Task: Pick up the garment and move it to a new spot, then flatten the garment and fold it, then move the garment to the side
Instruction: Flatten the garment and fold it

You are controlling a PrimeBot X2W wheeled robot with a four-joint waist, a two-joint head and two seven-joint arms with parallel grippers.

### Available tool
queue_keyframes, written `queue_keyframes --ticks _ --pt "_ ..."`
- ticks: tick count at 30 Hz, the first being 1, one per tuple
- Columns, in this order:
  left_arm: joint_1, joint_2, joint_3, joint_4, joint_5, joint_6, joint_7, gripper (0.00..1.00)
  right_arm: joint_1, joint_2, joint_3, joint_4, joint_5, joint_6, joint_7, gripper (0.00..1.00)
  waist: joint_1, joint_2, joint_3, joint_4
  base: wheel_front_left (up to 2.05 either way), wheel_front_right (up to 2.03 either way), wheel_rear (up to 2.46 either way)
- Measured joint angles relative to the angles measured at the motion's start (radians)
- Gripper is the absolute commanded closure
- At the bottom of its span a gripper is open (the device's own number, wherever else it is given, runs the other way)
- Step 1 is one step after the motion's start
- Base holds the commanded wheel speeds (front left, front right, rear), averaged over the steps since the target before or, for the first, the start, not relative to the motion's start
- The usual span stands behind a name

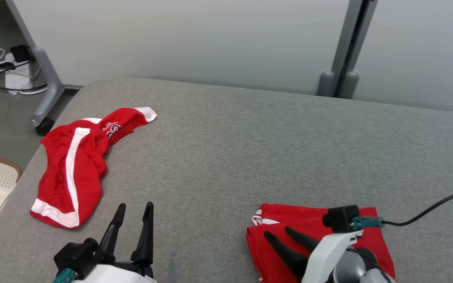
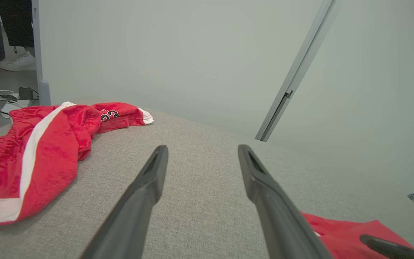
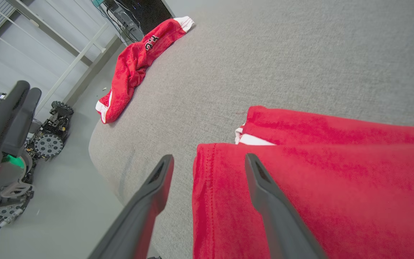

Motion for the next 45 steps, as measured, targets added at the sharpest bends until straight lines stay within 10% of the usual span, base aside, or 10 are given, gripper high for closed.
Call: queue_keyframes --ticks 25,45 --pt "0.050 0.018 0.106 -0.075 0.041 0.035 0.000 0.00 0.063 -0.196 -0.353 -0.282 -0.188 0.000 -0.108 0.00 0.0000 0.0000 -0.027 -0.141 0.00 0.00 0.00" --pt "0.090 0.021 0.099 -0.130 0.039 0.066 0.024 0.00 0.167 -0.163 -0.438 -0.301 -0.197 0.000 -0.043 0.00 0.0000 0.0000 -0.060 -0.156 0.00 0.00 0.00"
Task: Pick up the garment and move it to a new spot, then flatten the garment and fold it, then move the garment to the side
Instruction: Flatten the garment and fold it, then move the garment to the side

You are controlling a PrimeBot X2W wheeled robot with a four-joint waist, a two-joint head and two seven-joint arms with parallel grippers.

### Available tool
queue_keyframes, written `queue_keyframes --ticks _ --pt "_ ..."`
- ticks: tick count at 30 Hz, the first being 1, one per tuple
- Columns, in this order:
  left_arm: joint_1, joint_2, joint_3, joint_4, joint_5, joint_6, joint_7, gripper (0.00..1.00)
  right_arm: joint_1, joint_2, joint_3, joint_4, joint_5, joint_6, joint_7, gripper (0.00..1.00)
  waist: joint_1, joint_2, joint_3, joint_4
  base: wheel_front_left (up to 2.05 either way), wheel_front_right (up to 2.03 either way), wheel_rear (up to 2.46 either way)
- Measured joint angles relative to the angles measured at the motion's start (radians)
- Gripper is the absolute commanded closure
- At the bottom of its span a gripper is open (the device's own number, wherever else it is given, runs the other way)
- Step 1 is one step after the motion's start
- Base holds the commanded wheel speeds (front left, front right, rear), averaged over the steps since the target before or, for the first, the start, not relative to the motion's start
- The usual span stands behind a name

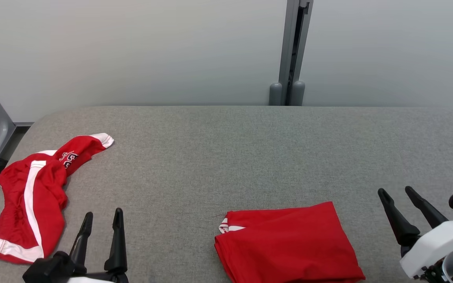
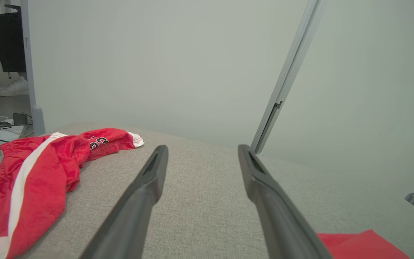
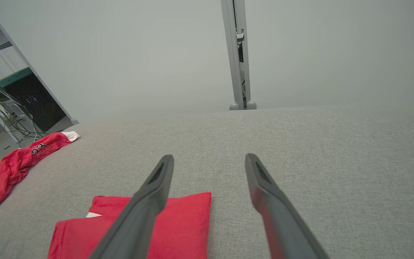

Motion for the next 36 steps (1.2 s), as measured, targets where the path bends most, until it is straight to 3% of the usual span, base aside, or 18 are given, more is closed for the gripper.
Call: queue_keyframes --ticks 13,20,36 --pt "0.034 0.001 0.003 -0.032 -0.003 0.021 -0.007 0.00 0.045 0.053 -0.086 -0.027 -0.081 0.000 -0.158 0.00 -0.0001 0.0000 -0.015 -0.006 0.00 0.00 0.00" --pt "0.039 0.000 0.002 -0.034 -0.006 0.024 -0.007 0.00 0.045 0.066 -0.085 -0.021 -0.109 0.000 -0.264 0.00 0.0000 0.0000 -0.012 -0.011 0.00 0.00 0.00" --pt "0.038 0.000 -0.011 -0.036 0.013 0.019 -0.018 0.00 0.011 0.054 -0.051 0.068 -0.156 0.000 -0.350 0.00 0.0000 0.0000 -0.003 -0.013 0.00 0.00 0.00"
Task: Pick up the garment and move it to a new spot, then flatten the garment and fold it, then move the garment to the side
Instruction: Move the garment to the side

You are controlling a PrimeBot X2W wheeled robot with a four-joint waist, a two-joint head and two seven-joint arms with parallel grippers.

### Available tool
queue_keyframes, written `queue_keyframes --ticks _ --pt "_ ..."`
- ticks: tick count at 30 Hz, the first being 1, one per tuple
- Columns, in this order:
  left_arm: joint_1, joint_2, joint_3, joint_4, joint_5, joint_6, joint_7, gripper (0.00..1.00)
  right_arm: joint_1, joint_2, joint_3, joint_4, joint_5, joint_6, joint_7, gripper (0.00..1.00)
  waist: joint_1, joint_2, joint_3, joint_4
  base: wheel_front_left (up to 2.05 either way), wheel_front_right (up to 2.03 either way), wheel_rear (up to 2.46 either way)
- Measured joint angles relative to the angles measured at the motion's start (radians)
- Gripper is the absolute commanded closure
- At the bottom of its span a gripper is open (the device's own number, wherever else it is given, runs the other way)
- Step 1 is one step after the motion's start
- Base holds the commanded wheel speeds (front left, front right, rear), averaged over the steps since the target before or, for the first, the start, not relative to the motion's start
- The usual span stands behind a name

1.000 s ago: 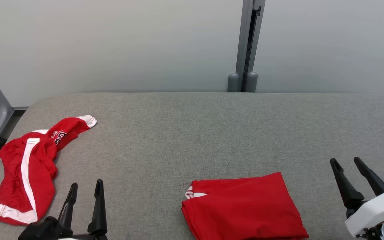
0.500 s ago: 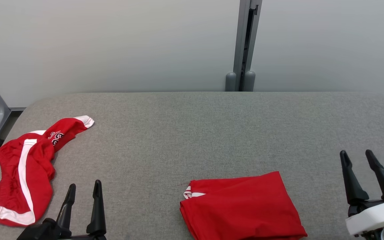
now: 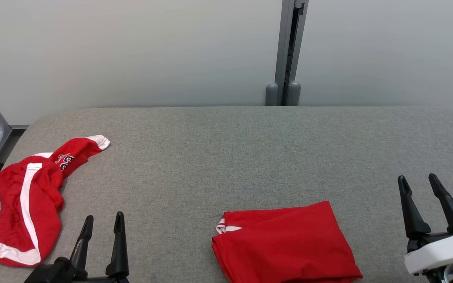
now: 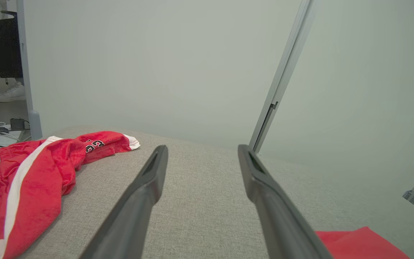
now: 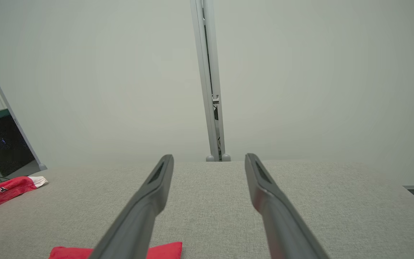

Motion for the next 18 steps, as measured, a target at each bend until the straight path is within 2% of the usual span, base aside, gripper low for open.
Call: queue_keyframes --ticks 11,18 --pt "-0.007 0.000 -0.007 0.003 0.013 -0.005 -0.003 0.00 -0.005 -0.013 0.024 0.021 0.002 0.000 0.011 0.00 0.0000 0.0000 0.002 -0.001 0.00 0.00 0.00" --pt "-0.020 -0.002 -0.018 0.011 0.016 -0.009 -0.003 0.00 -0.047 -0.037 0.145 0.102 0.058 0.000 0.126 0.00 0.0000 0.0000 0.013 0.002 0.00 0.00 0.00"
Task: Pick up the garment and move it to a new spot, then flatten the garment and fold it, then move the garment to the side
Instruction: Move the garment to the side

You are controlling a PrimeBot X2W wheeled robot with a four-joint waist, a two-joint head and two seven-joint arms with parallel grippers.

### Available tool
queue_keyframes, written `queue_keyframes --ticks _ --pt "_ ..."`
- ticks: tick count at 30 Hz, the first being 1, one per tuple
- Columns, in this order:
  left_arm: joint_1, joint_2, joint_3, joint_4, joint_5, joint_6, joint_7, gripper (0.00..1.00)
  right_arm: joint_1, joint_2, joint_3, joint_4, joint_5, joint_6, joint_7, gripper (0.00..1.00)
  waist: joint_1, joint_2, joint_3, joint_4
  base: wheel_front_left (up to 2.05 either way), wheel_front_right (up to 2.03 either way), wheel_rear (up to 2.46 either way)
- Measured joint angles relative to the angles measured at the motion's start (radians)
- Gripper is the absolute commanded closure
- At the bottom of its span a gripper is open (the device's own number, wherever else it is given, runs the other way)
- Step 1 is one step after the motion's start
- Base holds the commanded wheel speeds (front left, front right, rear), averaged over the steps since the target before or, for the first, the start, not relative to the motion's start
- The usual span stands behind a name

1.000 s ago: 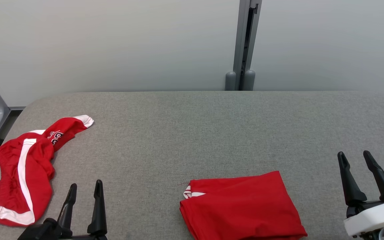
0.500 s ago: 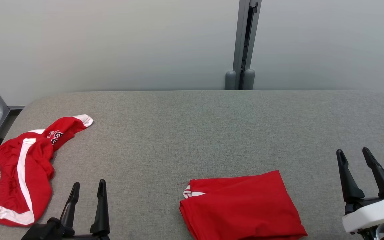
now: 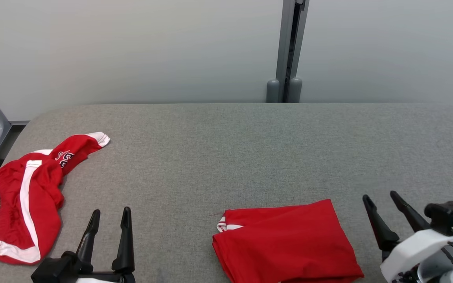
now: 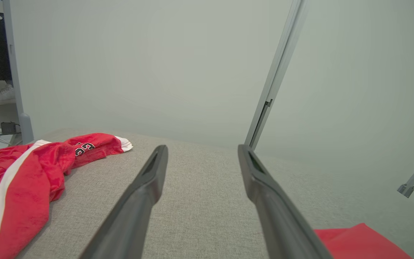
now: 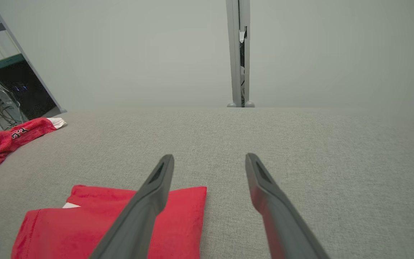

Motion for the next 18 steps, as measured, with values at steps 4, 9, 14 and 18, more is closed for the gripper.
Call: queue_keyframes --ticks 4,9,14,18 --pt "-0.011 -0.002 -0.008 0.011 0.000 -0.006 0.000 0.00 -0.052 0.003 0.040 0.081 0.039 0.000 0.048 0.00 0.0000 0.0000 0.007 0.016 0.00 0.00 0.00" --pt "-0.023 -0.007 -0.017 0.022 0.000 -0.011 0.000 0.00 -0.100 0.021 0.077 0.199 0.105 0.000 0.135 0.00 0.0000 0.0000 0.013 0.040 0.00 0.00 0.00" --pt "-0.035 -0.012 -0.024 0.039 0.000 -0.016 -0.001 0.00 -0.148 0.020 0.091 0.369 0.162 0.000 0.260 0.00 -0.0001 0.0000 0.021 0.085 0.00 0.00 0.00" --pt "-0.044 -0.013 -0.024 0.051 0.000 -0.019 -0.001 0.00 -0.163 0.027 0.100 0.423 0.208 0.000 0.325 0.00 0.0000 0.0000 0.026 0.108 0.00 0.00 0.00"
